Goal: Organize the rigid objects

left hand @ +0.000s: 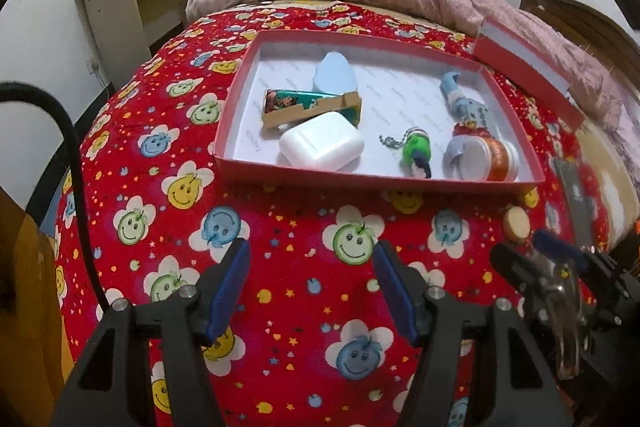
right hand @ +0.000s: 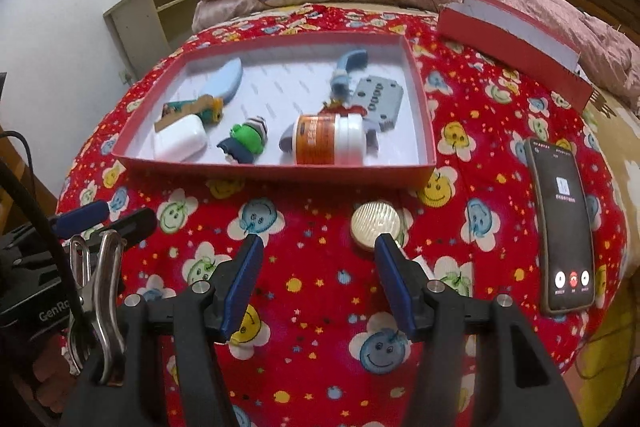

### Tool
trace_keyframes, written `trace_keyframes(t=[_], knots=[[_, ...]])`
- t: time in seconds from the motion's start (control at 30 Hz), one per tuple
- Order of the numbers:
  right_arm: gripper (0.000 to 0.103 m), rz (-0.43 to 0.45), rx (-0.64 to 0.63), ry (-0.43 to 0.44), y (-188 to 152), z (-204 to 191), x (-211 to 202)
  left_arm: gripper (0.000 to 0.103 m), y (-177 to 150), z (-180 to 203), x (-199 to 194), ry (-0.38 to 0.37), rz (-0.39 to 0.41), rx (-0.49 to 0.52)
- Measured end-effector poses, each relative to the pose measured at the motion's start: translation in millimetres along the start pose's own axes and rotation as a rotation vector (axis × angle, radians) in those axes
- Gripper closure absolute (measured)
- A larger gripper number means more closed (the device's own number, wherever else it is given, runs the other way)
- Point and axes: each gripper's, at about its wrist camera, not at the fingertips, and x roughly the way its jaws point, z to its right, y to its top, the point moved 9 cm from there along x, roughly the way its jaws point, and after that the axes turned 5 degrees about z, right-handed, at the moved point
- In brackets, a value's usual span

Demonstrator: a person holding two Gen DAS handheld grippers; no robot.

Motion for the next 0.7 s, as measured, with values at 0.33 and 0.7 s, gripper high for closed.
trace_keyframes(t=[0.33, 0.7], knots=[[0.044, 0.003, -0.033, -0.048, -9, -2, 9, 0.036, -8, -1, 14, 0.023, -0.022, 0.019], [0.041, 0.013, -0.018, -0.039, -17, -6, 17, 0.032, -14, 0, 24, 0.022, -0.025, 0.035]])
